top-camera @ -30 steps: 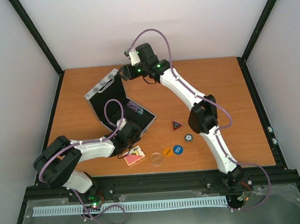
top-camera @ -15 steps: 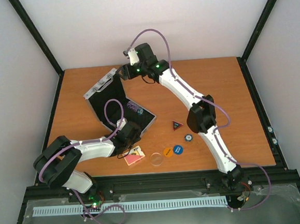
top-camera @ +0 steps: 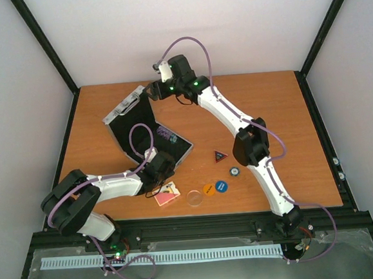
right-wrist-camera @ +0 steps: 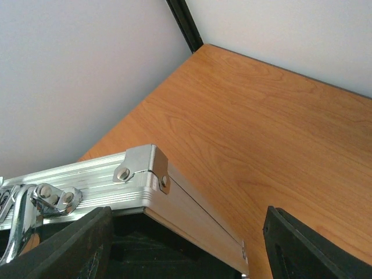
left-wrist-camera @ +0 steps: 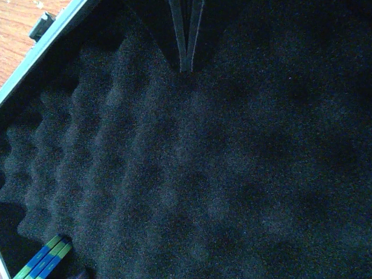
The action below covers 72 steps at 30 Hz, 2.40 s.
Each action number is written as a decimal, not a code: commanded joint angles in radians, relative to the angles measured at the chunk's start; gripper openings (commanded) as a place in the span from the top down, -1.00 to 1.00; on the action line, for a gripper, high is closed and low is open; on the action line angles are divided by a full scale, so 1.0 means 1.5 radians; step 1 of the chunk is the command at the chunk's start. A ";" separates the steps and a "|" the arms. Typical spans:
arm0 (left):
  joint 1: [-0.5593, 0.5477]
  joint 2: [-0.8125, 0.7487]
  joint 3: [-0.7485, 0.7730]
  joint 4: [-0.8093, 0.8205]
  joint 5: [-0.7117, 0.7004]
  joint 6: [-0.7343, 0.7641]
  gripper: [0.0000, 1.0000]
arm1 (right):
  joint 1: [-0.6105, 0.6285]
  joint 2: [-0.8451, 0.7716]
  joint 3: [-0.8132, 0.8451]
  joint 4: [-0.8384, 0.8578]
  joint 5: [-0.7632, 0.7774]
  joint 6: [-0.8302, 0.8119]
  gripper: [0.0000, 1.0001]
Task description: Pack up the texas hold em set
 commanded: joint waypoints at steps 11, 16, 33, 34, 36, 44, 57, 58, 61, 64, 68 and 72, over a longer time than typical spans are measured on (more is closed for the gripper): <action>-0.004 0.018 -0.048 -0.166 0.034 0.003 0.98 | 0.007 -0.105 -0.137 0.006 0.034 -0.032 -0.44; -0.004 0.022 -0.042 -0.165 0.037 0.005 0.98 | 0.006 -0.122 -0.169 0.002 0.051 -0.044 -0.44; -0.004 0.006 -0.013 -0.193 0.032 0.019 0.98 | -0.010 -0.239 -0.334 0.018 0.107 -0.052 -0.44; -0.004 0.005 -0.013 -0.194 0.030 0.019 0.98 | -0.010 -0.239 -0.334 0.019 0.105 -0.052 -0.44; -0.004 0.003 -0.014 -0.195 0.031 0.018 0.98 | -0.010 -0.239 -0.333 0.021 0.102 -0.051 -0.44; -0.004 0.005 -0.012 -0.196 0.030 0.022 0.98 | -0.009 -0.203 -0.283 -0.001 0.075 -0.057 -0.44; -0.004 -0.029 0.006 -0.232 0.020 0.036 0.98 | 0.008 -0.020 -0.026 -0.039 -0.002 -0.041 -0.43; -0.004 -0.033 0.008 -0.237 0.018 0.037 0.98 | 0.008 -0.017 -0.025 -0.033 -0.004 -0.037 -0.43; -0.005 -0.050 0.019 -0.258 0.019 0.041 0.98 | 0.008 -0.011 -0.022 -0.029 -0.003 -0.035 -0.43; -0.008 -0.082 0.036 -0.294 0.005 0.046 0.95 | 0.008 -0.013 -0.023 -0.032 -0.002 -0.038 -0.43; -0.015 -0.135 0.082 -0.372 -0.035 0.059 0.86 | 0.008 -0.017 -0.027 -0.037 -0.003 -0.042 -0.43; -0.015 -0.183 0.119 -0.421 -0.064 0.076 0.77 | 0.008 -0.029 -0.045 -0.034 0.001 -0.045 -0.43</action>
